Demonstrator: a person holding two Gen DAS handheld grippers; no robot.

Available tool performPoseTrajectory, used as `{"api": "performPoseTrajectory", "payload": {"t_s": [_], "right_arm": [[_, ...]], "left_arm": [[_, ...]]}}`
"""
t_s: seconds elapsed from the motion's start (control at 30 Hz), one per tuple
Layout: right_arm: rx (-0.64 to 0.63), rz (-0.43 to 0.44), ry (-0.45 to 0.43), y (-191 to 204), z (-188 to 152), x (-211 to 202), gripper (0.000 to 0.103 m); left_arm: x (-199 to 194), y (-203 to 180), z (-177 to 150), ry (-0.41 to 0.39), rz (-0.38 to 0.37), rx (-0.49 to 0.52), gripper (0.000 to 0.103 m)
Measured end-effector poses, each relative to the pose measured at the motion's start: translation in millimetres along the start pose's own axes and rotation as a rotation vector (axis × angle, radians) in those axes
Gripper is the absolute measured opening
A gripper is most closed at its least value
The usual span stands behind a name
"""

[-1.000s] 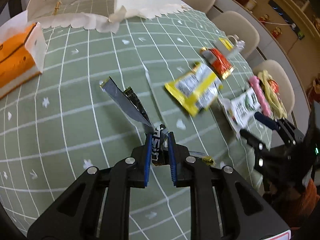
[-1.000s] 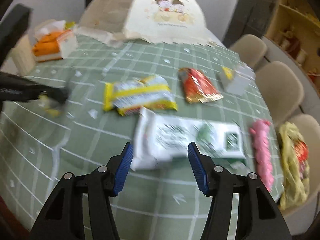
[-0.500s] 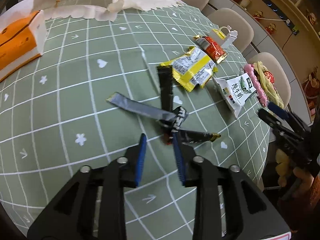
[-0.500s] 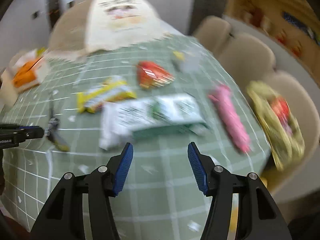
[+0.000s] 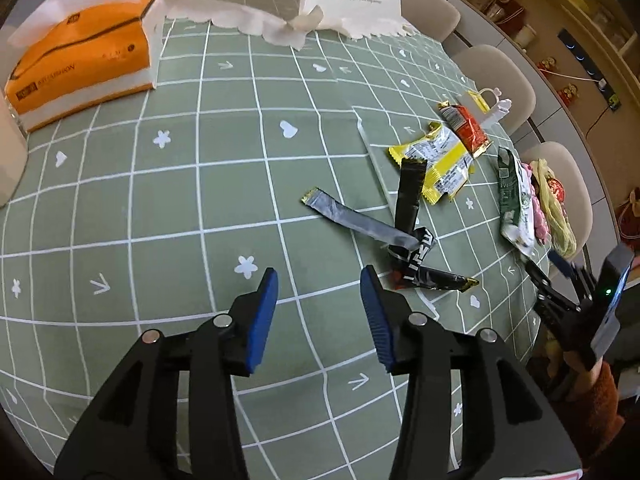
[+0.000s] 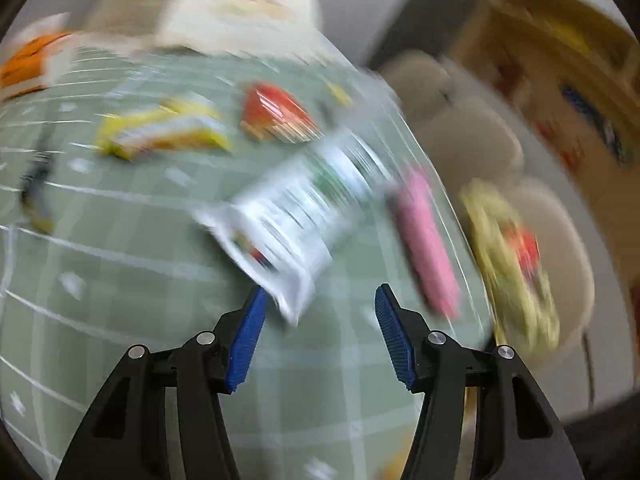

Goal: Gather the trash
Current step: 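Grasp the white milk carton with the right tool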

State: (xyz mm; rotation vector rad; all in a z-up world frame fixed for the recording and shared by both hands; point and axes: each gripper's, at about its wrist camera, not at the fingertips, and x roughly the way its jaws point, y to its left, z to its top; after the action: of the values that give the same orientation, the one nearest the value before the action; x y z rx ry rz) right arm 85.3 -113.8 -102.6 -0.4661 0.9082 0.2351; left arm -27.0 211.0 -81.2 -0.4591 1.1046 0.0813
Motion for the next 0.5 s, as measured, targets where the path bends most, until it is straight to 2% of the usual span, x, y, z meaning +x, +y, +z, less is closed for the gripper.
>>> {"api": "performPoseTrajectory", "payload": {"t_s": [0.1,0.2,0.27,0.33,0.43,0.5], "right_arm": [[0.172,0.121,-0.04,-32,-3,-17,0.054],[0.346,0.275,-0.105,-47,14,-22,0.054],[0.434,0.366,-0.071,-49,37,-3,0.054],[0.451,0.373,-0.01,-40,58,19,0.054],[0.404,0.317,-0.014,-29,81,35,0.055],[0.38,0.302,0.016,-26,99,53,0.056]], "left_arm": [[7,-7,-1,0.012,0.0,0.007,0.041],[8,-18,-2,0.011,-0.001,0.023,0.043],[7,-25,-2,0.003,0.008,0.037,0.044],[5,-30,0,-0.003,0.01,0.045,0.045],[-1,-38,0,-0.017,0.02,0.059,0.046],[-7,-42,-1,-0.03,0.032,0.066,0.047]]}}
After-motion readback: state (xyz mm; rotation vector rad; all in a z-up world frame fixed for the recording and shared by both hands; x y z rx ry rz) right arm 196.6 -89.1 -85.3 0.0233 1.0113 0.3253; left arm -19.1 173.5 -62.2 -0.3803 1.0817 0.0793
